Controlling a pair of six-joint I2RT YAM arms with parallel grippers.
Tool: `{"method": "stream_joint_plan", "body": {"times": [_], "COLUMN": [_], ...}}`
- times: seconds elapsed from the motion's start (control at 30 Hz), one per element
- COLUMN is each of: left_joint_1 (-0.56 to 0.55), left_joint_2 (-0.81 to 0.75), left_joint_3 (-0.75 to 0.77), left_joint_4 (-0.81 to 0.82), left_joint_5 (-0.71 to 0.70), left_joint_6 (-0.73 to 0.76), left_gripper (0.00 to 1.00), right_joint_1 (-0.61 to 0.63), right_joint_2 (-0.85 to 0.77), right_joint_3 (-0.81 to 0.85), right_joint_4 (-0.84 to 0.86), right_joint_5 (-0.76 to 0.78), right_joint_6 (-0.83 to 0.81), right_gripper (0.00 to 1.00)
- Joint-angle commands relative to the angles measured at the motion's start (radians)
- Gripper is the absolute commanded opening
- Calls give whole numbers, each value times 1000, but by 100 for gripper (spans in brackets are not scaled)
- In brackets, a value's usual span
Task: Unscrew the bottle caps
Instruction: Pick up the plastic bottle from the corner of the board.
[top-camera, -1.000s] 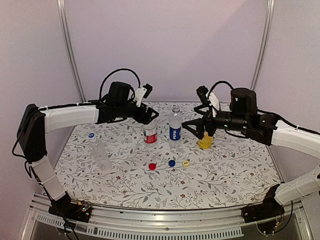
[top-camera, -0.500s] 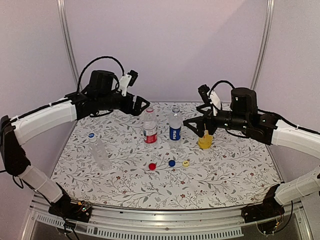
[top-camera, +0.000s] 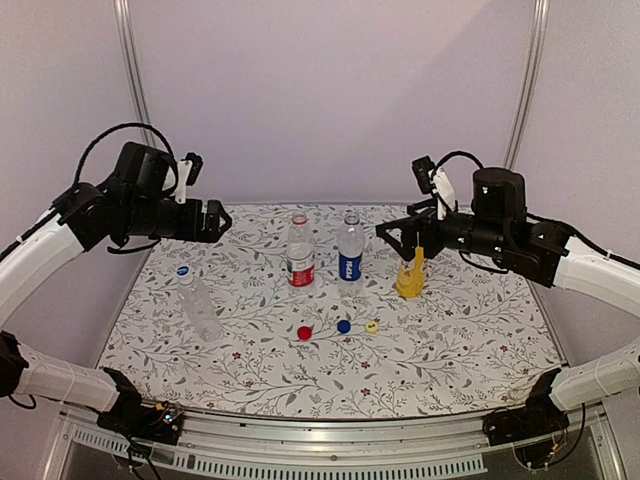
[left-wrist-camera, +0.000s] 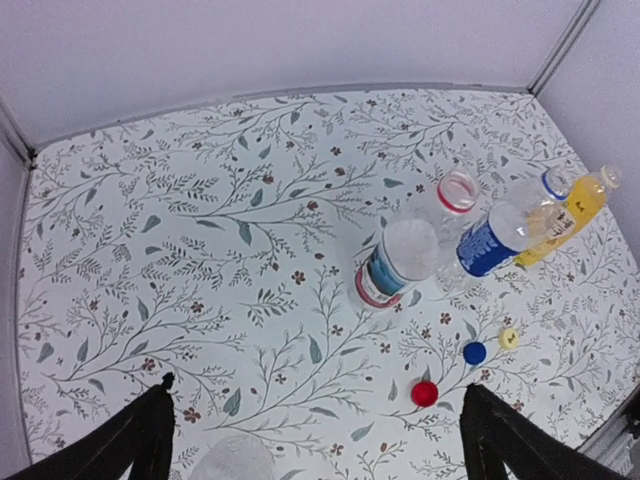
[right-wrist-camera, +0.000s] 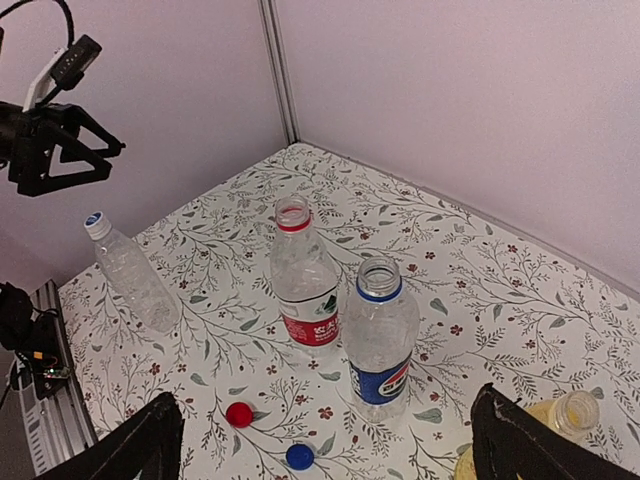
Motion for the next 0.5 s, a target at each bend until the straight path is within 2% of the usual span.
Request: {"method": "stream_joint_plan", "body": {"times": [0.0,0.23,0.47], "left_joint_1": [43,99,123], "left_joint_2": [-6,-36,-29], "left_joint_3": [-60,-149,-185], "left_joint_4": [-206,-272,-275], "left_joint_5": [-44,1,66], "left_joint_6": [-106,-155,-146], "left_gripper": [96,91,76], "right_joint_1": [-5,-6,-5], "right_joint_2": [-1,-14,-2], "right_joint_3": [19,-34,-45], "right_joint_4": [-17,33,36], "right_joint_5": [-44,-55,-37], "right_joint_6": [33,41,31], "right_gripper": [99,99,99]}}
